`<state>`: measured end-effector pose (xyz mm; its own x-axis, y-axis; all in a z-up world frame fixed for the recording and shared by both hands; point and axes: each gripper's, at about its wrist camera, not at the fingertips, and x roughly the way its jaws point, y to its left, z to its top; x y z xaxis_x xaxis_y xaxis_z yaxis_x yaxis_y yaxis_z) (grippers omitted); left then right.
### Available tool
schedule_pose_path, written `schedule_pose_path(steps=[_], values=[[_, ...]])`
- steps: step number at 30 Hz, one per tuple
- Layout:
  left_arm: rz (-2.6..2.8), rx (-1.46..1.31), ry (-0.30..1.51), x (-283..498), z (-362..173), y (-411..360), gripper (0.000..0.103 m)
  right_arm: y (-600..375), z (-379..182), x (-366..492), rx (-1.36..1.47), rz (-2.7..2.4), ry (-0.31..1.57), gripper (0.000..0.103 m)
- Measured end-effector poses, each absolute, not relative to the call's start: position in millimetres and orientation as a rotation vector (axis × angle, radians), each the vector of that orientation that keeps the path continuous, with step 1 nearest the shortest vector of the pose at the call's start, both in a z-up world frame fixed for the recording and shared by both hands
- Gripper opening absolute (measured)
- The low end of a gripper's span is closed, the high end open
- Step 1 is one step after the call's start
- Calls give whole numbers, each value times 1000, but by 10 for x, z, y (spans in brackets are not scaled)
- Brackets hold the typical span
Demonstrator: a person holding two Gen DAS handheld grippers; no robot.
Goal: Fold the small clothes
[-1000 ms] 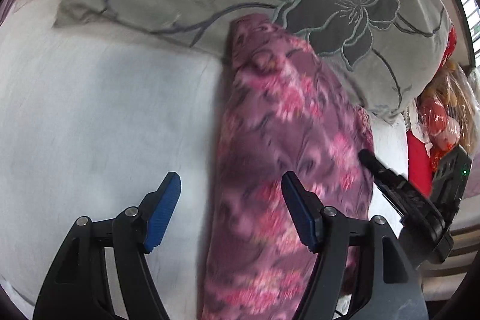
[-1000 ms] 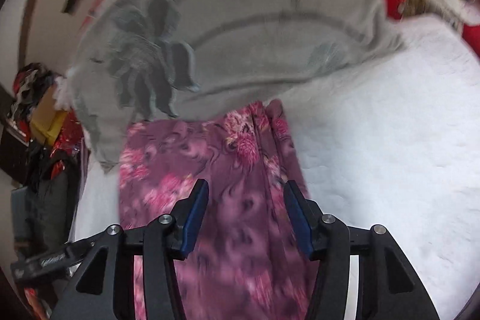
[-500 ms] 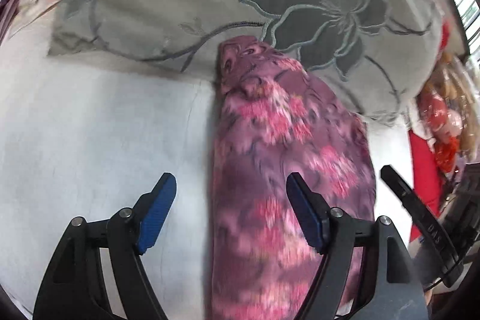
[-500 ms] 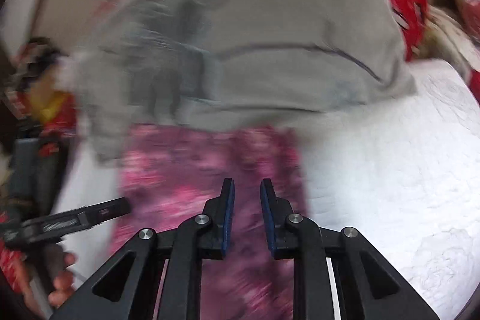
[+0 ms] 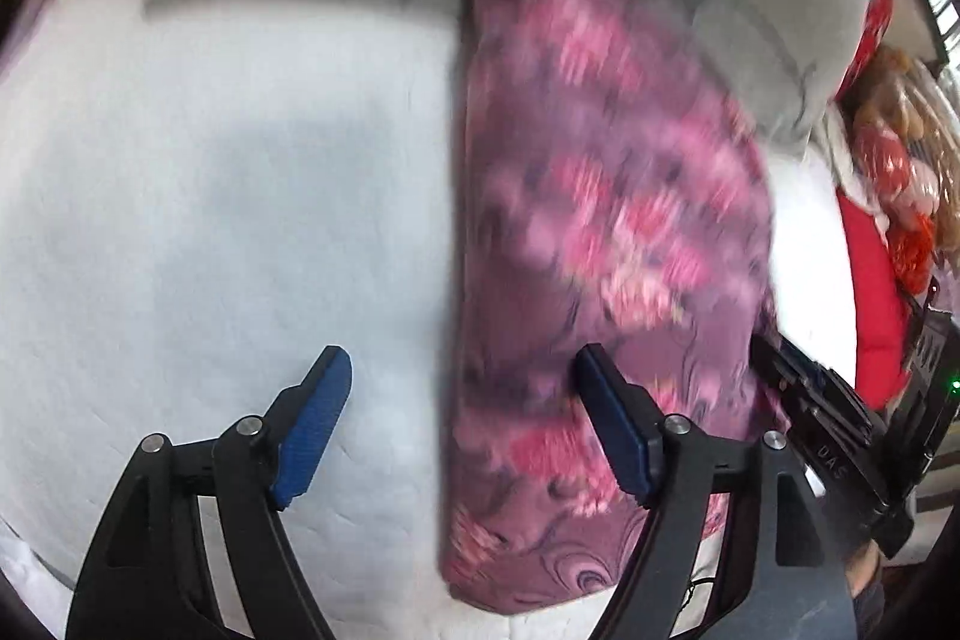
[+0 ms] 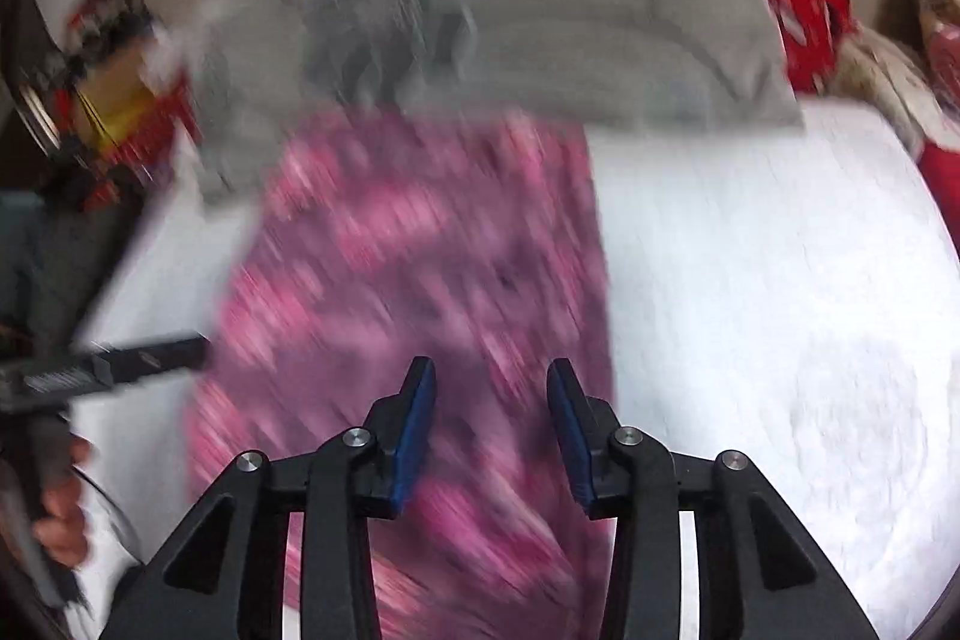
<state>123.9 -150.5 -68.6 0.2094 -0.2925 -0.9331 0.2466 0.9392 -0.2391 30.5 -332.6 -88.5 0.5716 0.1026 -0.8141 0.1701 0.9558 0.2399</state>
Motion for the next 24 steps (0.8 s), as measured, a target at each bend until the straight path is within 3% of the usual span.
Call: schedule_pose_path(steps=[2, 4, 16, 18, 19, 20, 24], values=[[-363, -38, 1263, 1148, -672, -1514, 83, -3389, -1001, 185, 333, -67, 929, 60], [-356, -7, 1268, 1095, -664, -1568, 83, -3469, -1036, 152, 385, -103, 922, 69], [-366, -39, 1284, 1148, -803, -1492, 86, -3492, -1097, 10, 425, -122, 826, 76], [-371, -44, 1287, 1218, -842, -1468, 86, -3519, -1104, -6, 454, -113, 813, 79], [-373, -46, 1288, 1242, -863, -1476, 86, -3541, -1109, -9, 479, -96, 805, 88], [-375, -47, 1289, 1263, -873, -1493, 87, -3560, -1123, 2, 512, -55, 791, 103], [-388, -65, 1292, 1270, -898, -1451, 88, -3627, -1146, 35, 585, 39, 784, 103]])
